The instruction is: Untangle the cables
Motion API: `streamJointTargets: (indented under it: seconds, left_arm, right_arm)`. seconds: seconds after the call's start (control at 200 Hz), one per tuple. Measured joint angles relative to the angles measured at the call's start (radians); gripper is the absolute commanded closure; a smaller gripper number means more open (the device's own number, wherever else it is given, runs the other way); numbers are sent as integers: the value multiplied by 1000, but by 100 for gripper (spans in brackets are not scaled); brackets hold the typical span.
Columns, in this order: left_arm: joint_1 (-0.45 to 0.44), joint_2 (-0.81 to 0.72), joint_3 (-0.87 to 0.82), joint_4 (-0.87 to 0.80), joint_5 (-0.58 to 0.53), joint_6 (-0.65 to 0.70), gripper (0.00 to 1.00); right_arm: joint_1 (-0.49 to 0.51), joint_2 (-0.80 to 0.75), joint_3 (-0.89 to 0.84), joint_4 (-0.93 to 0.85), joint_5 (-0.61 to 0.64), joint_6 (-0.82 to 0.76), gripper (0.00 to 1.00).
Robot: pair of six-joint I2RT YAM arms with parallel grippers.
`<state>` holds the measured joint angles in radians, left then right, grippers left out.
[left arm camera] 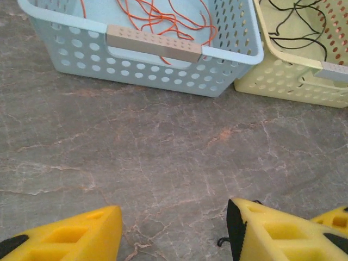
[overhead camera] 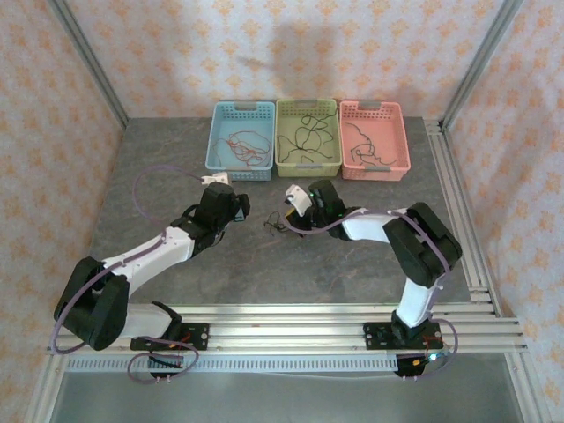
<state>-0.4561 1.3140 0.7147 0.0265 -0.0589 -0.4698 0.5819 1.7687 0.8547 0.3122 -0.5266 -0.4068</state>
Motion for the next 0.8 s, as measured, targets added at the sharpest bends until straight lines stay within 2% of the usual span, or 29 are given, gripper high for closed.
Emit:
streamJointTargets:
  seconds: [0.085,0.24,0.43,0.631,0.801]
  left_arm:
    - [0,0,3,7,23,0,36]
    - [0,13,16,15,81,8,35]
    - [0,107,92,11,157,7,34]
    - [0,343,344,-103,222,6,37]
    - [0,527,514,-221,285,6,44]
  right_arm:
    - [-24,-31,-43,93,4,41,100]
    - [-47,-56,-90,225,8,96,100]
    - [-80,-85,-156,372,7,174,100]
    - [-107,-87,-161,424,8,216,100]
    - [-111,-85,-161,429,19,221,100]
